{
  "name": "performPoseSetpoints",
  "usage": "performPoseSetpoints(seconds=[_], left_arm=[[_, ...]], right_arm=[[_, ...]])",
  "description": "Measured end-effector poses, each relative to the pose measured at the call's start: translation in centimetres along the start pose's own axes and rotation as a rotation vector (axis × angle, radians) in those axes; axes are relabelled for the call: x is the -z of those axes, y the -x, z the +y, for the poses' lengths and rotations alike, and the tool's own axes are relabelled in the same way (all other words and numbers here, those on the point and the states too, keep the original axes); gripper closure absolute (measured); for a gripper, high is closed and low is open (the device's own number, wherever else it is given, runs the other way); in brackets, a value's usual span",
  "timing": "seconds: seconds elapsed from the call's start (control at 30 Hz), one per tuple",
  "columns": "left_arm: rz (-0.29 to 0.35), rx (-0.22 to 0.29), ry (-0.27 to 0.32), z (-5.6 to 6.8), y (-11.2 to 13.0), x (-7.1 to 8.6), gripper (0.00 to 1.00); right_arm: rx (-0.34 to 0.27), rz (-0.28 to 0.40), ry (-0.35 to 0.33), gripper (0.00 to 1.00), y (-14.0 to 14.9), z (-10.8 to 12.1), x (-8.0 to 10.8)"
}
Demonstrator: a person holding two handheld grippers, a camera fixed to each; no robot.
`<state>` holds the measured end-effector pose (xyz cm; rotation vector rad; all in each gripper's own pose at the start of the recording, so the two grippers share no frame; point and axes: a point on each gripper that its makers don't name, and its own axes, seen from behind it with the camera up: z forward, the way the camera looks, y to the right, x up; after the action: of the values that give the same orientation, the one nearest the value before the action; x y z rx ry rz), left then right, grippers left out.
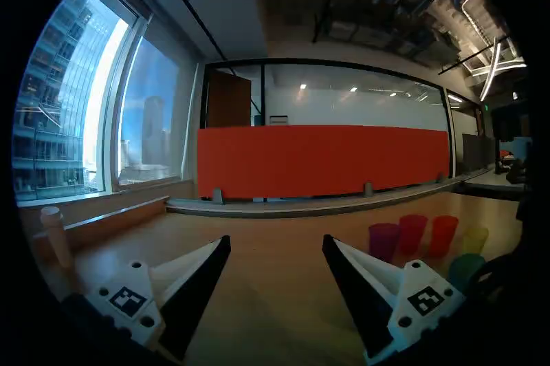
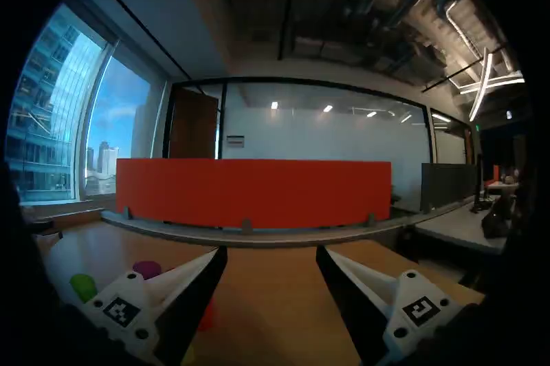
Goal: Pour water
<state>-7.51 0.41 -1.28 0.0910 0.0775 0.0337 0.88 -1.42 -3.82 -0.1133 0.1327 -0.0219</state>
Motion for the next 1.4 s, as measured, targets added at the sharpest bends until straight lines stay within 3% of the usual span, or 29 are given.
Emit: performPoseSetpoints(seconds=[0.4, 1.4], left_arm=[[-0.014, 0.012, -0.005, -0.6, 1.0, -0.4, 0.00], [-0.045, 0.012, 0.008, -0.2, 2.1, -0.8, 0.00]], right_arm=[[-0.012, 0.000, -0.003, 0.00, -0.3, -0.1, 0.1], [-0.002, 0.009, -0.009, 0.00, -0.5, 0.4, 0.2]])
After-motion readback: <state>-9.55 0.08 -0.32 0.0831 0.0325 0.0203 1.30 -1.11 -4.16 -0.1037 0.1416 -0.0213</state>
